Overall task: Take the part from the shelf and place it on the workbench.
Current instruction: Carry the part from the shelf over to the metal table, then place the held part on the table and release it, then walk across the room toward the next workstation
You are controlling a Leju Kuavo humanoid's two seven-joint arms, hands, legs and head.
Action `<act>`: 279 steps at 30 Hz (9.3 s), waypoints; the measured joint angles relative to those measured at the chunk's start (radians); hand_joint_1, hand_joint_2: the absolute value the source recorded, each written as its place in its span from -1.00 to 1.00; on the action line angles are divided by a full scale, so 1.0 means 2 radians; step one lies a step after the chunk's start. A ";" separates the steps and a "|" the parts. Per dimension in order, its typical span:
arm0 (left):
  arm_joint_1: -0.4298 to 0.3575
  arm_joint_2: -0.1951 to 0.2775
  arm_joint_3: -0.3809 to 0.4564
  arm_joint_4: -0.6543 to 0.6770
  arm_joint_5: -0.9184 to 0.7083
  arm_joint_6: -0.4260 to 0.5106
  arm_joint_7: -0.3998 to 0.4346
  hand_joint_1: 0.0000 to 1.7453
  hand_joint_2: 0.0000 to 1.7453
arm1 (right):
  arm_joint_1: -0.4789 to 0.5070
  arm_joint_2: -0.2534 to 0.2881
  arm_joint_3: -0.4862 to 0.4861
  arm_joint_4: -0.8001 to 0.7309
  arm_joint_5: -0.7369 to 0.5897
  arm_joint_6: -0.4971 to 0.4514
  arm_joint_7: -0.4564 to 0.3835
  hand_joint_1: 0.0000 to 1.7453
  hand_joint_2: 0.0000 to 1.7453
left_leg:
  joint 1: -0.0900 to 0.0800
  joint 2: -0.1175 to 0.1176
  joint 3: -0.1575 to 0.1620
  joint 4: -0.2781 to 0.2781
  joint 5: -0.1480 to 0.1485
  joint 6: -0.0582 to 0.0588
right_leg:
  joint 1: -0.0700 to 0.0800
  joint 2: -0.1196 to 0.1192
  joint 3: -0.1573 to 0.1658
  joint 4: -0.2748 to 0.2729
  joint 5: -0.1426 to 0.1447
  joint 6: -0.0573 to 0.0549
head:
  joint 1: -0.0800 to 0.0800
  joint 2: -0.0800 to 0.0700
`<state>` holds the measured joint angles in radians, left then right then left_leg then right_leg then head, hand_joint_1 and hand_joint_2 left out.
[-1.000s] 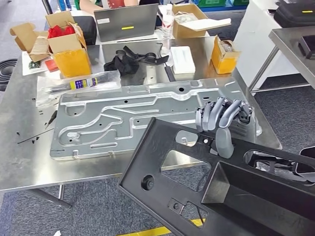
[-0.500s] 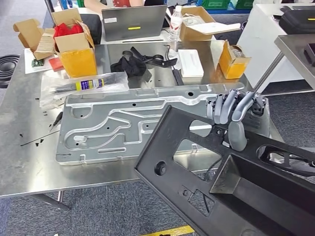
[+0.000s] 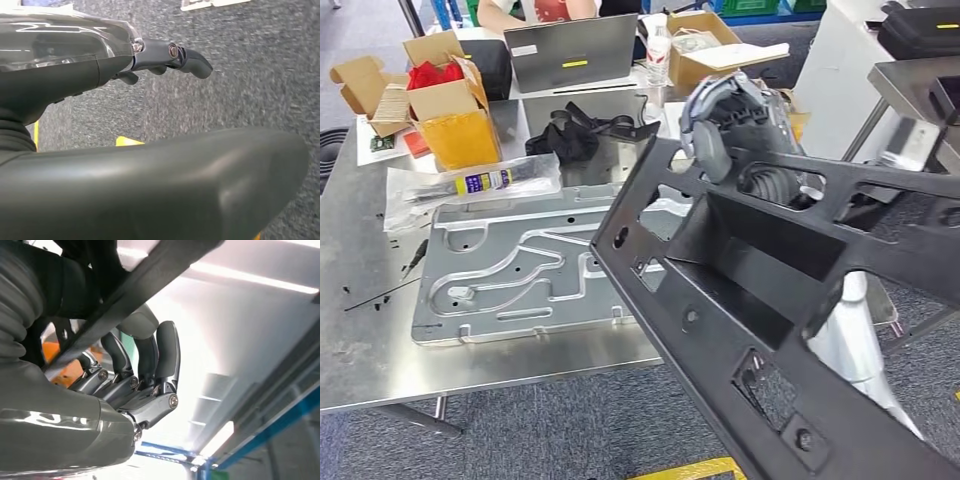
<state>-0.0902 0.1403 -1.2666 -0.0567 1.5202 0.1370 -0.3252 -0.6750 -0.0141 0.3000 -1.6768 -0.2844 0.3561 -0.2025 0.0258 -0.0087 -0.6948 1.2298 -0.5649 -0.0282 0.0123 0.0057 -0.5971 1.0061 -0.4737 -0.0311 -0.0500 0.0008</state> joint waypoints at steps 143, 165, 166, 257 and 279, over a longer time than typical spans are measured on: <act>0.002 -0.019 -0.026 -0.002 0.001 0.001 -0.095 -1.00 -1.00 | 0.271 0.037 -0.103 -0.084 -0.040 0.118 -0.150 -1.00 -1.00 | 0.001 0.001 0.045 -0.099 0.040 0.012 | -0.001 -0.001 0.008 0.003 -0.011 0.018 | 0.004 0.000; 0.002 -0.019 -0.026 -0.002 0.002 0.010 -0.095 -1.00 -1.00 | 0.305 0.036 -0.108 -0.108 -0.052 0.122 -0.150 -1.00 -1.00 | 0.000 0.005 0.055 -0.100 0.036 0.026 | -0.007 -0.001 -0.046 0.132 -0.078 0.032 | 0.004 0.000; 0.003 -0.019 -0.026 -0.002 0.002 0.010 -0.095 -1.00 -1.00 | 0.306 0.036 -0.108 -0.109 -0.053 0.122 -0.149 -1.00 -1.00 | 0.000 0.005 0.052 -0.100 0.038 0.026 | -0.008 -0.001 -0.049 0.148 -0.083 0.032 | 0.004 0.000; 0.009 -0.037 0.013 0.011 0.002 0.022 -0.109 -1.00 -1.00 | 0.336 0.058 -0.392 0.687 0.318 -0.186 -0.129 -1.00 -1.00 | -0.007 0.008 0.080 -0.117 0.027 0.033 | -0.007 -0.005 -0.044 0.130 -0.084 0.034 | 0.007 0.000; 0.005 -0.036 0.006 0.014 0.002 0.022 -0.105 -1.00 -1.00 | 0.328 0.059 -0.421 0.722 0.371 -0.215 -0.003 -1.00 -1.00 | -0.003 0.007 0.114 -0.104 0.000 0.005 | 0.002 -0.009 0.005 0.000 0.000 0.009 | 0.006 0.000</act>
<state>-0.0812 0.0682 -1.2540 -0.0291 1.5236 0.1815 -0.5361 -0.0195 0.1039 -0.5424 -0.2324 0.4577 -0.0742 -0.2089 0.0206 0.0048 -0.4666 1.0213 -0.5655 -0.0189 0.0167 -0.0126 -0.5875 1.0054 -0.4740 -0.0121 -0.0375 0.0008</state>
